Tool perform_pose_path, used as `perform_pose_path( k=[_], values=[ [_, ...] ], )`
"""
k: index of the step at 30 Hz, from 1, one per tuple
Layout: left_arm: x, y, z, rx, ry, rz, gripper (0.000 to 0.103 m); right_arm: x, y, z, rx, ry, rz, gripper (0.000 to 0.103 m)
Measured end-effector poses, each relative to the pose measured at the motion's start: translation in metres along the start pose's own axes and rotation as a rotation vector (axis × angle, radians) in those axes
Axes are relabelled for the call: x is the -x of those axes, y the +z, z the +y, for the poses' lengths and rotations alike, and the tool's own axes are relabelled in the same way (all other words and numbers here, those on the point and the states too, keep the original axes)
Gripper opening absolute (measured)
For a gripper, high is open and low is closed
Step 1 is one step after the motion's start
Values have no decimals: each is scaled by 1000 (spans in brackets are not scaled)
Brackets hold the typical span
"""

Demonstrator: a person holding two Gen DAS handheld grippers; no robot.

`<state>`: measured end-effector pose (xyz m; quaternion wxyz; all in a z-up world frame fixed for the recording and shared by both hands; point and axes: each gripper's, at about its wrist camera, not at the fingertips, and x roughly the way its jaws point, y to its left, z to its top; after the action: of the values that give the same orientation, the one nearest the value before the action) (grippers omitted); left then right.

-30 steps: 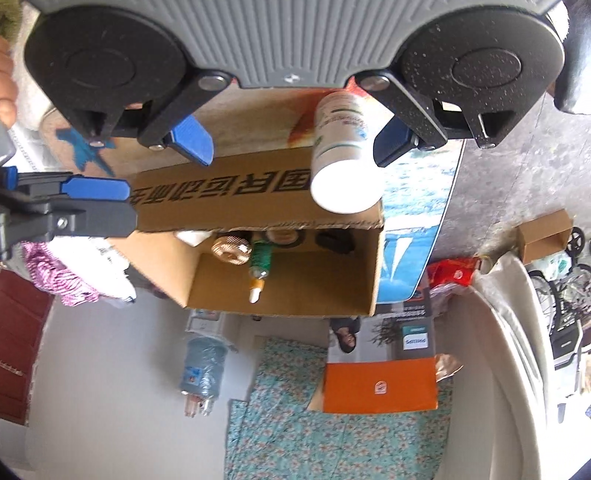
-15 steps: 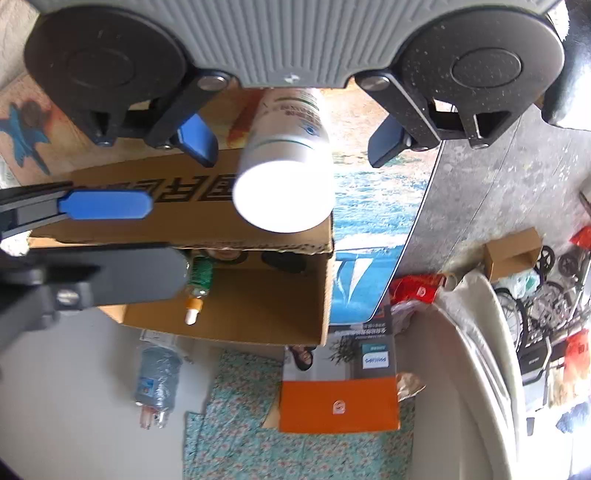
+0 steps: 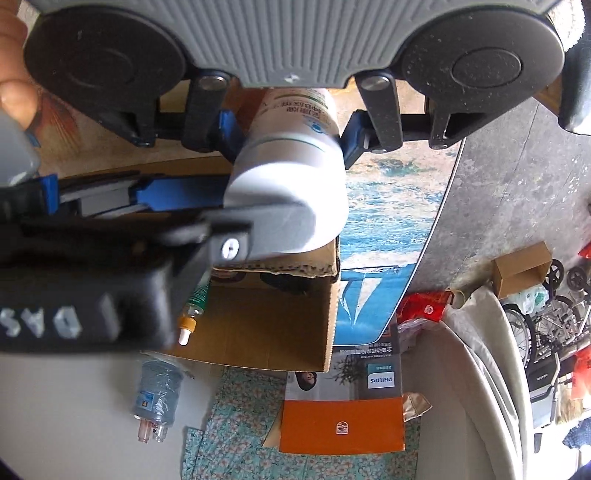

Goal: Organize rigid objects
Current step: 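Grasp the white vitamin bottle by its body with the right gripper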

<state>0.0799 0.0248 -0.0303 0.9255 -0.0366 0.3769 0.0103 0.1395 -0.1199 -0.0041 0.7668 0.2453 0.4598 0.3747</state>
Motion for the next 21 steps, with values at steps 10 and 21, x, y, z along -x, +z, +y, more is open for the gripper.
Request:
perform_pose_path(
  k=[10, 21],
  values=[
    [4, -1, -4, -7, -10, 6, 54, 5, -3, -2, -12, 20, 2, 53],
    [9, -1, -11, -18, -22, 4, 54, 19, -7, -2, -15, 15, -12, 53]
  ],
)
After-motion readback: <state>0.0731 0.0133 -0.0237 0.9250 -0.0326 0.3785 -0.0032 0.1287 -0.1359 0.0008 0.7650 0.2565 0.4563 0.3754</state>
